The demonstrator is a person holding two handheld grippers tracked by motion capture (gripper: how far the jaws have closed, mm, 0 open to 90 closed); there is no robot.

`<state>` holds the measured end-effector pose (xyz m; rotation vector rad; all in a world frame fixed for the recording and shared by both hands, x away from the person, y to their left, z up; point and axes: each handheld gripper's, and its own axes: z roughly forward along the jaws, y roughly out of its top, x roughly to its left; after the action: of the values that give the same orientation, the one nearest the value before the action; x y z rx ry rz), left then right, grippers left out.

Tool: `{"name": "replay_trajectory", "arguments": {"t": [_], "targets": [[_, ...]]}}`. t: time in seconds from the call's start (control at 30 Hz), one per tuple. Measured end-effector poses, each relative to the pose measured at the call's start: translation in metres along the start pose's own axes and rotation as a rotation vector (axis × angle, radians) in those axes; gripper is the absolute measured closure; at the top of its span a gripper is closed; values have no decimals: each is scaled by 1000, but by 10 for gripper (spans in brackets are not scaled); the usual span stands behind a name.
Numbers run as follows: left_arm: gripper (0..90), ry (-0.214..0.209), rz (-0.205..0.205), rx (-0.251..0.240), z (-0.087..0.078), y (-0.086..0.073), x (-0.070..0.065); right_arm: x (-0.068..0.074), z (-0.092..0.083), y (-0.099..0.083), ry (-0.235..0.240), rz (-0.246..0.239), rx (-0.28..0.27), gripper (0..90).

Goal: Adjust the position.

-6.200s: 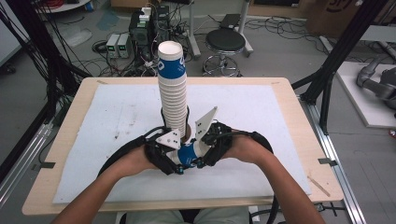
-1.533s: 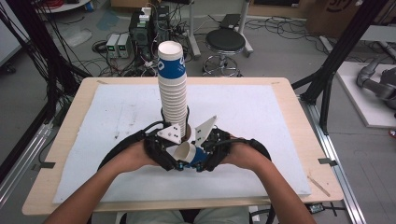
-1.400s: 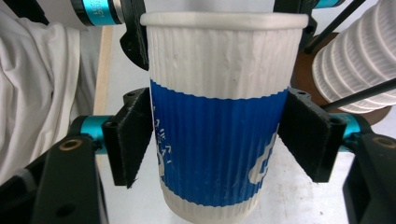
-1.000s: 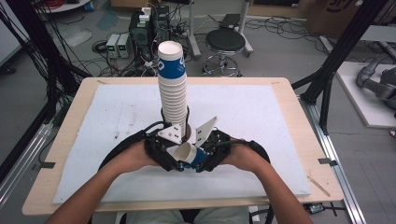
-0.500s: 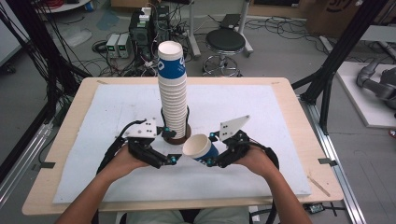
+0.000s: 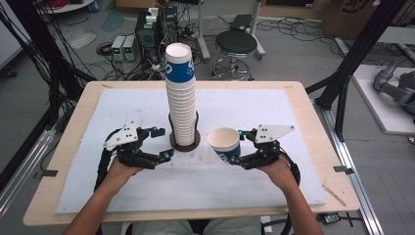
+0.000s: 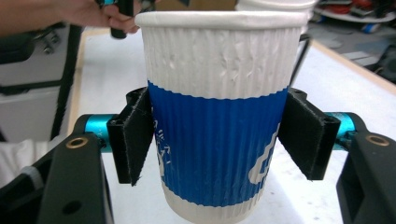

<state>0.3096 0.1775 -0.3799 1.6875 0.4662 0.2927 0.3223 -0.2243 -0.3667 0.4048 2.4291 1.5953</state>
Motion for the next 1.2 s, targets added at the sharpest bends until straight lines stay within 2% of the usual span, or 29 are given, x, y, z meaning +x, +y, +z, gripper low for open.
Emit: {"name": "replay_trajectory", "arguments": {"t": [0.1, 0.13, 0.17, 0.23, 0.27, 0.3, 0.37, 0.4, 0.43, 0.53, 0.6, 0.63, 0.73, 0.9, 1.07, 1.2], "targets": [[198, 46, -12, -36, -6, -6, 4, -2, -6, -5, -35, 13, -37, 316], [192, 46, -12, -36, -6, -6, 4, -2, -6, -5, -35, 13, -37, 316], [191, 69, -20, -50, -9, -9, 6, -4, -11, -8, -62, 25, -63, 316], [191, 82, -22, -63, -10, -10, 7, -5, -13, -9, -73, 31, -75, 316], [181, 102, -38, -80, -13, -13, 10, -6, -17, -11, -98, 41, -95, 315], [171, 102, -38, -80, -13, -13, 10, -6, -17, -11, -98, 41, -95, 315], [164, 130, -45, -91, -16, -15, 12, -8, -22, -14, -120, 52, -113, 315], [163, 145, -50, -100, -17, -17, 13, -9, -27, -17, -144, 66, -124, 314], [163, 169, -48, -108, -21, -20, 15, -11, -29, -18, -158, 70, -130, 314], [164, 201, -41, -120, -26, -24, 18, -14, -36, -23, -202, 81, -142, 314], [164, 206, -41, -125, -28, -25, 18, -15, -38, -25, -219, 83, -146, 314], [164, 221, -33, -131, -31, -27, 19, -17, -42, -29, -244, 95, -157, 313], [165, 233, -24, -133, -34, -31, 20, -19, -47, -33, -286, 106, -161, 313], [165, 258, -12, -145, -38, -33, 23, -20, -55, -38, -336, 111, -186, 312], [165, 269, -21, -148, -43, -35, 27, -19, -61, -39, -367, 114, -205, 312], [165, 273, -27, -149, -44, -35, 26, -20, -63, -41, -375, 119, -206, 312]]}}
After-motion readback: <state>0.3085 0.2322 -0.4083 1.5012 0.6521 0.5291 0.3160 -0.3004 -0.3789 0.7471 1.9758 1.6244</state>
